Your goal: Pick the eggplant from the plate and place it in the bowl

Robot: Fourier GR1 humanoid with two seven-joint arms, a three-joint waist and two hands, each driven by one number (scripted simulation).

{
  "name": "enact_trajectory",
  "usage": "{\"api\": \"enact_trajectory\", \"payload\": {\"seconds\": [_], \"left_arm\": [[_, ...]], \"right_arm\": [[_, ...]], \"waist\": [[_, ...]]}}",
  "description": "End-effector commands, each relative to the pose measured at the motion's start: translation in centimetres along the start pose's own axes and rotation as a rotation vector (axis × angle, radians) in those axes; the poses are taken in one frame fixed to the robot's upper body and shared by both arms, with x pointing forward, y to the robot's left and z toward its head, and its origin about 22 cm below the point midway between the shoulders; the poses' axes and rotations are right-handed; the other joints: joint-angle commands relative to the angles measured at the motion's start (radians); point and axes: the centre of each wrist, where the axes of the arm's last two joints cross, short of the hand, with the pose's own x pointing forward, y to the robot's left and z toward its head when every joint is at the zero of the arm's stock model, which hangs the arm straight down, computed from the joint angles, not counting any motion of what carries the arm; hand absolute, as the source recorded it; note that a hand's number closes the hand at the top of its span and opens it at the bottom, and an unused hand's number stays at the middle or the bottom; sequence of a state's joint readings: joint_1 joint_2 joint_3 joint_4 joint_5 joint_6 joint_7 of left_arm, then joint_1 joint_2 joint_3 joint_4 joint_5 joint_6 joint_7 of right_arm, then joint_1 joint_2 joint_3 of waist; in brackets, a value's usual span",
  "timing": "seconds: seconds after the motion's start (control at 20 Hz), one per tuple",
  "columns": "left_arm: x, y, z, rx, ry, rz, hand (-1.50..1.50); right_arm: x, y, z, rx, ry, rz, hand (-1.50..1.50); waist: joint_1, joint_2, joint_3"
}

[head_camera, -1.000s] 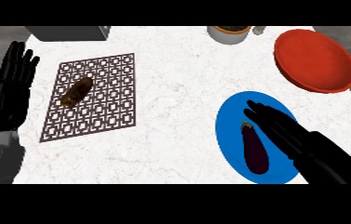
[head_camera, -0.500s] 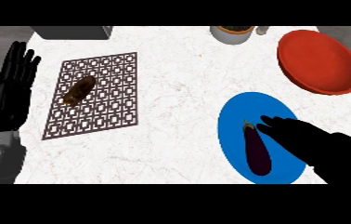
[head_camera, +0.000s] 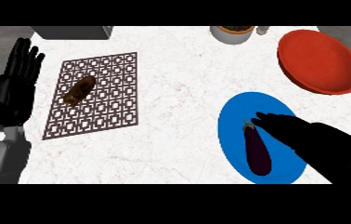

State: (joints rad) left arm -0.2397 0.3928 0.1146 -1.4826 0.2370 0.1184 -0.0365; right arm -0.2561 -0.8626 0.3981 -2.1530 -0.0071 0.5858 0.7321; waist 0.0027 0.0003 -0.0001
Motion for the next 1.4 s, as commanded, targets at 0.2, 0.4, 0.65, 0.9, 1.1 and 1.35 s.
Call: {"api": "enact_trajectory", "payload": {"seconds": [0.2, 0.4, 0.65, 0.9, 1.1, 1.35], "left_arm": [[-1.3, 1.8, -0.2, 0.011, -0.004, -0.012, 0.0], [0.0, 0.2, 0.4, 0.009, 0.005, -0.002, 0.0], [-0.4, -0.5, 0.2, -0.017, -0.004, 0.002, 0.0], [0.9, 1.7, -0.5, 0.01, 0.003, 0.012, 0.0], [0.2, 0.3, 1.0, -0.006, -0.008, 0.018, 0.0], [0.4, -0.5, -0.8, -0.014, 0.01, 0.008, 0.0]], "right_arm": [[-1.9, 3.3, -3.1, 0.049, 0.02, -0.019, -1.5], [-2.1, 4.4, -3.8, 0.036, 0.059, -0.014, -1.5], [-2.7, 4.7, -7.6, 0.036, 0.053, -0.006, -1.5], [-4.4, 5.2, -6.7, 0.027, -0.001, -0.028, -1.5], [-6.9, 5.3, -7.0, 0.027, -0.026, -0.031, -1.5], [-5.9, 7.3, -9.2, 0.053, -0.005, -0.007, -1.5]], "waist": [[-0.007, 0.001, 0.0], [-0.005, -0.001, 0.0], [0.001, 0.001, 0.0], [-0.005, 0.0, 0.0], [-0.002, -0.001, 0.0], [-0.004, 0.0, 0.0]]}}
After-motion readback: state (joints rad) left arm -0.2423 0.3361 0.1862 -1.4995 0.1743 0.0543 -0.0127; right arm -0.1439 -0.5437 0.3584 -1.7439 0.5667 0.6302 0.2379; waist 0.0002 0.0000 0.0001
